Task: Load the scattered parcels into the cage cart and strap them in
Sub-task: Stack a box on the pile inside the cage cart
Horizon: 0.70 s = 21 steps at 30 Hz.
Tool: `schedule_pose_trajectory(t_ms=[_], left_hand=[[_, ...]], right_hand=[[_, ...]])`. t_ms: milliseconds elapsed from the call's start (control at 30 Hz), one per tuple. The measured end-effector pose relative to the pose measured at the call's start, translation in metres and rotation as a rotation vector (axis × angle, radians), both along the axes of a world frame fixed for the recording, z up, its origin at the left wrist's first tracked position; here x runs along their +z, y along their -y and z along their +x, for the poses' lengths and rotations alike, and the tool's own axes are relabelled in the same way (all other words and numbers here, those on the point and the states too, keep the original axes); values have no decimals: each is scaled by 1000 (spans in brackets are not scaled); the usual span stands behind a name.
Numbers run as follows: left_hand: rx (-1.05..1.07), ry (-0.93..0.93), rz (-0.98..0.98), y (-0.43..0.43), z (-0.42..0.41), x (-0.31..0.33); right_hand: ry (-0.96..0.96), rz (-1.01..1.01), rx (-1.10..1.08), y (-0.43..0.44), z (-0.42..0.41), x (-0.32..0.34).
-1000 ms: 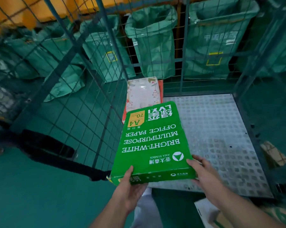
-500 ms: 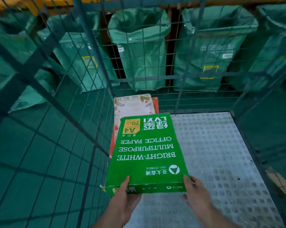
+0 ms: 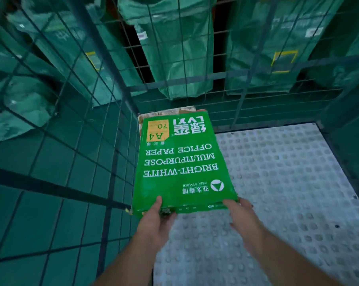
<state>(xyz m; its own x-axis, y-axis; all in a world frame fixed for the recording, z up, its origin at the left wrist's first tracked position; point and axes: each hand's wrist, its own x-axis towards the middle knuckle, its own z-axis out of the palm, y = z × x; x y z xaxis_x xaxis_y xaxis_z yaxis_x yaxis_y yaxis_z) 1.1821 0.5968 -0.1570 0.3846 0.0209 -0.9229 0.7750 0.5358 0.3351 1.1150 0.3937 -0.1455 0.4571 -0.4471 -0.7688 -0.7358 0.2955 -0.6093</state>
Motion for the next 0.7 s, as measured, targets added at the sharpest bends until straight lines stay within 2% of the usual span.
schedule_pose_trajectory(t_ms=[133,233,300,400,467,533,600,700], left_hand=[[-10,45,68,-6,39,-5],[2,90,100,-12,61,-6],[-50,109,100,-16,64,-3],[-164,134,152,-22,55,0],[-245,111,196,-25,41,-5],[-364,53,221,-25,12,-12],[-534,-30,239,-18,-31,-20],[-804,-151,227,5,-107,-31]], right_hand=[[83,-40,103,-12,38,-18],[181,85,240,-21,59,-39],[194,165,381,-23,63,-47],[202,226,474,-22,57,-53],[184,217,474,-21,37,-53],[132,251,368,-17,1,-46],[-11,287,268,-10,-52,-45],[-197,250,241,1,-154,-52]])
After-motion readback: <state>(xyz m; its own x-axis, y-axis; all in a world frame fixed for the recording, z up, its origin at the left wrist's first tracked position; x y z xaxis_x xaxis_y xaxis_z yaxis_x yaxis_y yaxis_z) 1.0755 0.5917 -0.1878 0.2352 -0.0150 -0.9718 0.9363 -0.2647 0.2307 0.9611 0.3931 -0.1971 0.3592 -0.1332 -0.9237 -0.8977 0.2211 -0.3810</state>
